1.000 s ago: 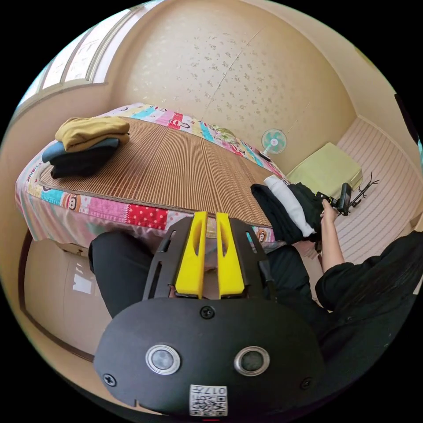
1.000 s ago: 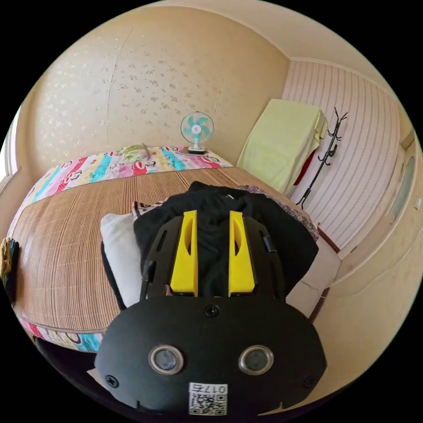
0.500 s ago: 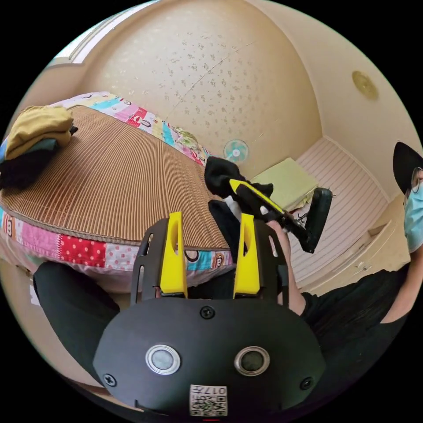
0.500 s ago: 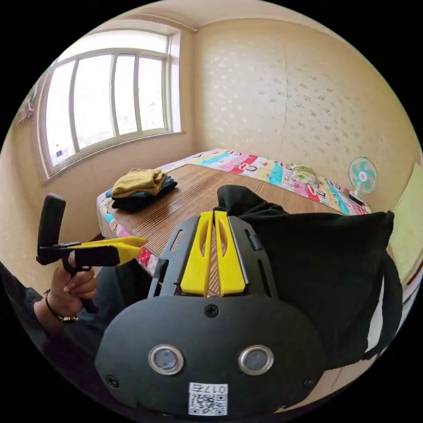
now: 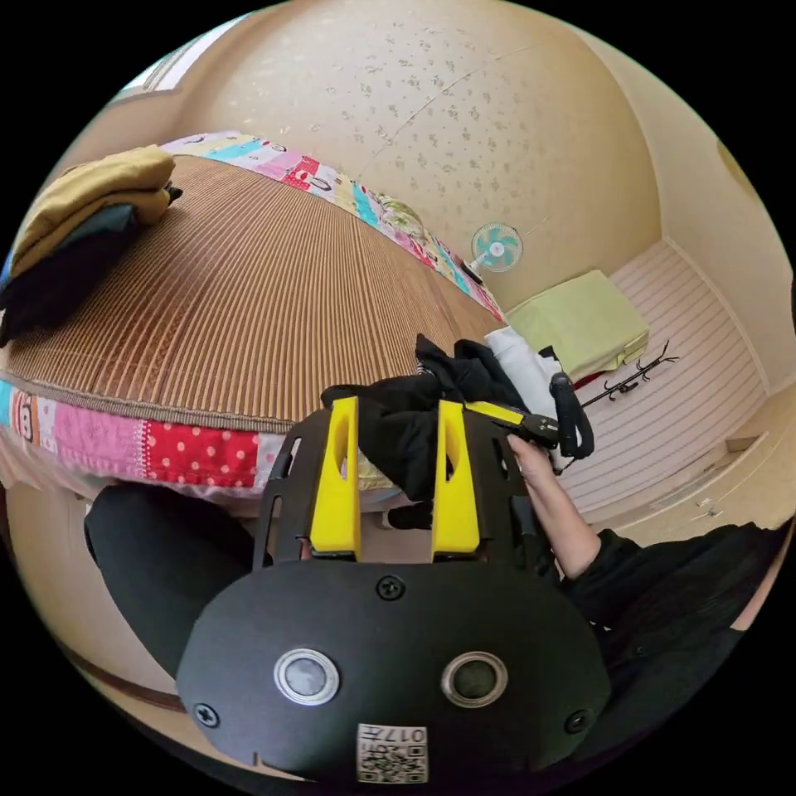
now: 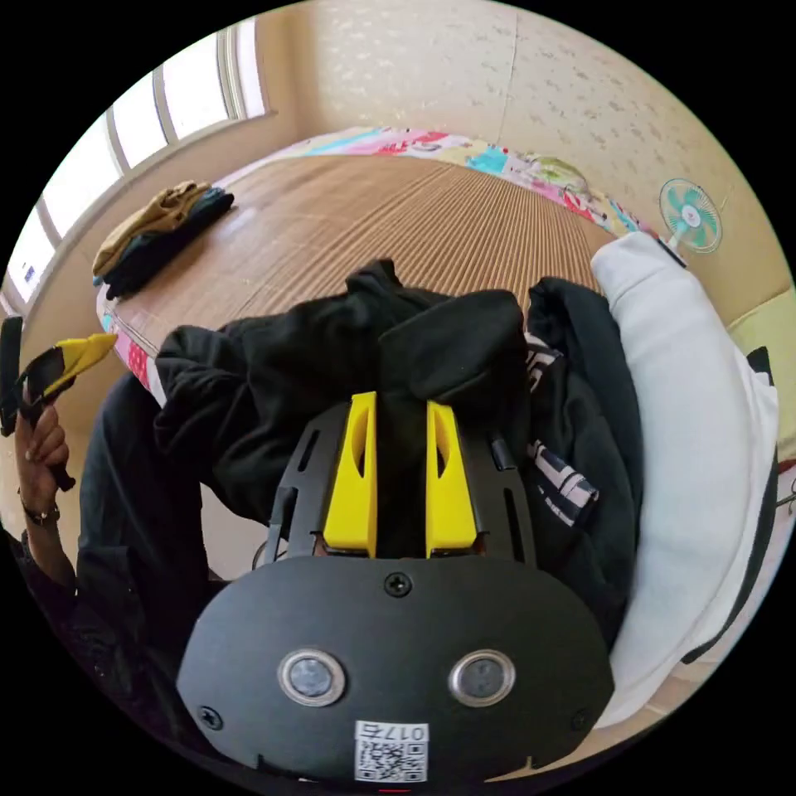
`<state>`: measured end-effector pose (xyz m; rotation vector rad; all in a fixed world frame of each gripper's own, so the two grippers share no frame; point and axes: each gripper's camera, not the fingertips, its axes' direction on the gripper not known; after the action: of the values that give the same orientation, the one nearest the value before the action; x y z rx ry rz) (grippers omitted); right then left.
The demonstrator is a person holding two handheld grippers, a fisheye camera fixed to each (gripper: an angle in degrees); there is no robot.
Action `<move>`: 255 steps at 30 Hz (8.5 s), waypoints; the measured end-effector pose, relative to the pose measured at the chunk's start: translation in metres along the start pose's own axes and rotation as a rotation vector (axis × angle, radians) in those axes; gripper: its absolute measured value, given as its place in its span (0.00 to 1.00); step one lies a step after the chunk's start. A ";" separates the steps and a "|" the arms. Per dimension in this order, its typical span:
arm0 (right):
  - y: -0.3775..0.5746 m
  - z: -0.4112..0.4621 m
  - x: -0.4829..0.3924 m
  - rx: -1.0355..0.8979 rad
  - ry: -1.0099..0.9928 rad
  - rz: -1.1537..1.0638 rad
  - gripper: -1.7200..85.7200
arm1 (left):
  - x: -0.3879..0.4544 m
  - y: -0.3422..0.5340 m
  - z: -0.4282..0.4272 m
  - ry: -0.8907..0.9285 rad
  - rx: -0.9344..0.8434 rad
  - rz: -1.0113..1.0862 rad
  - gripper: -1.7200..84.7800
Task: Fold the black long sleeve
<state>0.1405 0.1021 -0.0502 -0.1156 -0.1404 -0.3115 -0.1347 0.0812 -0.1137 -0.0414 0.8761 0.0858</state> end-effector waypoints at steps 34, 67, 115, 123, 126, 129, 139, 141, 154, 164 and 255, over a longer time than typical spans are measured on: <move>0.036 -0.113 -0.020 0.198 -0.866 -0.599 0.05 | -0.129 -0.045 -0.133 -0.495 0.193 -0.232 0.09; -0.168 0.018 -0.104 0.109 -0.248 -0.103 0.13 | -0.180 0.052 -0.168 -0.387 0.095 -0.243 0.15; -0.119 -0.254 0.064 0.501 0.218 -0.028 0.04 | -0.022 -0.163 -0.233 -0.365 0.359 0.166 0.04; -0.102 -0.073 0.019 0.270 -0.024 -0.051 0.07 | -0.074 -0.118 -0.081 -0.406 0.095 0.194 0.12; -0.064 -0.021 -0.026 0.183 -0.093 -0.084 0.09 | -0.067 -0.074 -0.014 -0.346 -0.106 0.259 0.12; -0.032 0.032 -0.051 -0.051 -0.069 -0.085 0.09 | -0.079 -0.033 0.027 -0.381 -0.296 0.177 0.10; 0.057 -0.019 -0.045 -0.065 -0.024 0.001 0.06 | -0.190 0.076 -0.161 -0.096 0.207 -0.442 0.13; 0.059 -0.031 -0.041 0.032 -0.082 0.021 0.06 | -0.239 0.099 -0.190 -0.062 0.309 -0.640 0.17; -0.012 0.004 -0.072 0.117 -0.093 -0.064 0.06 | -0.356 0.204 -0.203 0.423 0.996 -1.211 0.03; 0.035 0.023 -0.109 0.198 0.004 -0.114 0.04 | -0.112 -0.021 -0.232 -0.064 0.896 -0.038 0.02; -0.127 -0.232 0.005 0.735 0.186 0.038 0.06 | -0.103 0.021 0.036 -0.656 0.163 -0.081 0.10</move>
<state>0.1337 -0.0507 -0.2664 0.6362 -0.0610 -0.2154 -0.1748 0.0985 -0.0113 0.1004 0.2231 -0.0489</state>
